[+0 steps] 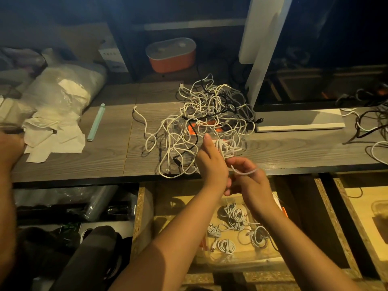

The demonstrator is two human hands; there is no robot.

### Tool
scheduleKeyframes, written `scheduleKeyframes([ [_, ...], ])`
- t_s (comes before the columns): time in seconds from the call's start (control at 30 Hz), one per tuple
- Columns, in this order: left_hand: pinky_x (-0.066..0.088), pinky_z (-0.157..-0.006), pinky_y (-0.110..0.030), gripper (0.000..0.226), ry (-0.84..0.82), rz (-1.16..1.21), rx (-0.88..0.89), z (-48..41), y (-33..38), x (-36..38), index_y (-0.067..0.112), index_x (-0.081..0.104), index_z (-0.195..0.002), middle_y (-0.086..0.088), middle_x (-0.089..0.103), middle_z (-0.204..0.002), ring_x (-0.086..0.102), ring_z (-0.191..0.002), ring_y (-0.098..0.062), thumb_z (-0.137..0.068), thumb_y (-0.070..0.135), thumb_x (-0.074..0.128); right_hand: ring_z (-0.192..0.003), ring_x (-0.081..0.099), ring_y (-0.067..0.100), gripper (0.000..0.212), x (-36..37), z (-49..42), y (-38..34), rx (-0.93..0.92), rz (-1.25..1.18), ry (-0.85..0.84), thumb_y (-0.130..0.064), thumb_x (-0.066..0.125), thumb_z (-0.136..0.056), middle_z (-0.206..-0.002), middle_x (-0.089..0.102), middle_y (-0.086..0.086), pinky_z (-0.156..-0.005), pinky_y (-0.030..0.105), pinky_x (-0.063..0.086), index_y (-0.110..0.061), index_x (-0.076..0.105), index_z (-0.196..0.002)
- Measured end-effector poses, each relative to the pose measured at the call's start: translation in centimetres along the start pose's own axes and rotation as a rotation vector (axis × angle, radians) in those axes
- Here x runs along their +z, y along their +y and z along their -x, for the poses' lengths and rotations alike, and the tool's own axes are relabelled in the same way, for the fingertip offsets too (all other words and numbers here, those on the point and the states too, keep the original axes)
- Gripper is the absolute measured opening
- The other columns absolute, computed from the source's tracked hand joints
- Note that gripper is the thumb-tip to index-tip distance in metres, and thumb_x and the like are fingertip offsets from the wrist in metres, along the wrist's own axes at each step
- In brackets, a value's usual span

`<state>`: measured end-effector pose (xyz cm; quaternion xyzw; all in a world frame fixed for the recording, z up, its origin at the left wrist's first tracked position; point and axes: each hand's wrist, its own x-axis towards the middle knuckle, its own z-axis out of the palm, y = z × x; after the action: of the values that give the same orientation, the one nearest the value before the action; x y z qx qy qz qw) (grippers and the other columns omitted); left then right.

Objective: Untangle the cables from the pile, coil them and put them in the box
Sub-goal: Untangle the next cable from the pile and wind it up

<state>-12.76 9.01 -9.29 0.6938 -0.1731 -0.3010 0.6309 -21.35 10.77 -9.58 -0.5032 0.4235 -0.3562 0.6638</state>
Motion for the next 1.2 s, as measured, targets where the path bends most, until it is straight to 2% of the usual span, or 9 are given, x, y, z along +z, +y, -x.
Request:
scheduleKeyframes([
  [0.13, 0.032, -0.049, -0.014, 0.043, 0.023, -0.001, 0.251, -0.8, -0.9, -0.1, 0.022, 0.046, -0.06, 0.006, 0.048, -0.055, 0.048, -0.049, 0.002, -0.102, 0.025, 0.035, -0.055, 0.06, 0.009, 0.027, 0.5, 0.2, -0.1, -0.157, 0.096, 0.13, 0.0, 0.051, -0.093, -0.073, 0.067, -0.001, -0.049, 0.02, 0.051, -0.021, 0.067, -0.098],
  [0.27, 0.037, -0.059, -0.013, 0.043, 0.053, -0.016, 0.501, -1.0, -1.9, 0.0, 0.009, 0.058, -0.076, 0.007, 0.052, -0.066, 0.047, -0.059, -0.002, -0.095, 0.035, 0.03, -0.073, 0.063, 0.006, 0.027, 0.7, 0.0, -0.4, -0.328, 0.08, 0.276, 0.0, 0.056, -0.089, -0.092, 0.063, 0.0, -0.06, 0.015, 0.052, -0.024, 0.068, -0.092],
  [0.4, 0.038, -0.057, -0.024, 0.052, 0.066, -0.054, 0.584, -1.4, -2.8, 0.0, 0.002, 0.06, -0.076, 0.002, 0.054, -0.063, 0.051, -0.06, -0.012, -0.098, 0.038, 0.03, -0.071, 0.064, 0.011, 0.021, 0.7, -0.4, -0.7, -0.345, -0.024, 0.39, -0.005, 0.048, -0.095, -0.079, 0.068, -0.006, -0.064, 0.02, 0.053, -0.022, 0.061, -0.098],
  [0.53, 0.04, -0.061, -0.026, 0.062, 0.067, -0.162, 0.715, -1.7, -3.5, -0.2, -0.002, 0.061, -0.076, -0.014, 0.06, -0.069, 0.056, -0.065, -0.021, -0.101, 0.039, 0.022, -0.062, 0.061, 0.008, 0.016, 0.2, -0.6, -0.5, -0.414, 0.165, 0.39, -0.014, 0.056, -0.092, -0.074, 0.066, -0.004, -0.057, 0.022, 0.051, -0.027, 0.053, -0.101],
  [0.67, 0.036, -0.06, -0.019, 0.059, 0.061, -0.244, 0.816, -2.3, -3.7, -0.7, -0.004, 0.061, -0.074, -0.015, 0.06, -0.069, 0.05, -0.066, -0.014, -0.102, 0.032, 0.023, -0.065, 0.058, 0.003, 0.024, -1.1, -1.1, -0.5, -0.737, 0.839, 0.326, -0.02, 0.054, -0.087, -0.081, 0.066, -0.006, -0.064, 0.013, 0.046, -0.005, 0.069, -0.098],
  [0.77, 0.035, -0.057, -0.02, 0.057, 0.08, -0.332, 0.854, -2.8, -4.1, -1.3, -0.002, 0.062, -0.074, -0.012, 0.061, -0.07, 0.052, -0.064, -0.015, -0.102, 0.03, 0.023, -0.055, 0.061, 0.022, 0.02, -1.1, -1.2, -0.7, -0.69, 1.117, 0.299, -0.01, 0.062, -0.082, -0.068, 0.069, 0.007, -0.054, 0.026, 0.047, -0.005, 0.071, -0.098],
  [0.9, 0.035, -0.056, -0.021, 0.06, 0.071, -0.391, 0.883, -3.1, -4.4, -1.7, -0.001, 0.061, -0.073, -0.011, 0.06, -0.07, 0.054, -0.061, -0.02, -0.102, 0.032, 0.021, -0.044, 0.053, 0.025, 0.012, -1.1, -1.4, -1.0, -0.557, 1.177, 0.248, -0.005, 0.064, -0.084, -0.057, 0.061, 0.006, -0.043, 0.028, 0.042, -0.005, 0.063, -0.096],
  [1.03, 0.036, -0.054, -0.024, 0.06, 0.079, -0.387, 0.906, -3.4, -4.0, -1.7, -0.002, 0.062, -0.073, -0.012, 0.06, -0.069, 0.056, -0.059, -0.024, -0.102, 0.032, 0.021, -0.046, 0.052, 0.021, 0.01, -1.2, -1.6, -1.4, -0.681, 1.218, 0.209, -0.007, 0.059, -0.082, -0.056, 0.058, 0.004, -0.043, 0.028, 0.041, -0.007, 0.064, -0.074],
  [1.2, 0.037, -0.053, -0.024, 0.059, 0.058, -0.374, 0.929, -3.4, -3.5, -1.5, -0.003, 0.06, -0.072, -0.013, 0.059, -0.068, 0.056, -0.057, -0.025, -0.102, 0.03, 0.023, -0.058, 0.062, 0.021, 0.022, -1.4, -1.2, -1.1, -0.886, 1.152, 0.251, -0.014, 0.052, -0.088, -0.07, 0.068, 0.009, -0.054, 0.028, 0.046, -0.002, 0.071, -0.086],
])
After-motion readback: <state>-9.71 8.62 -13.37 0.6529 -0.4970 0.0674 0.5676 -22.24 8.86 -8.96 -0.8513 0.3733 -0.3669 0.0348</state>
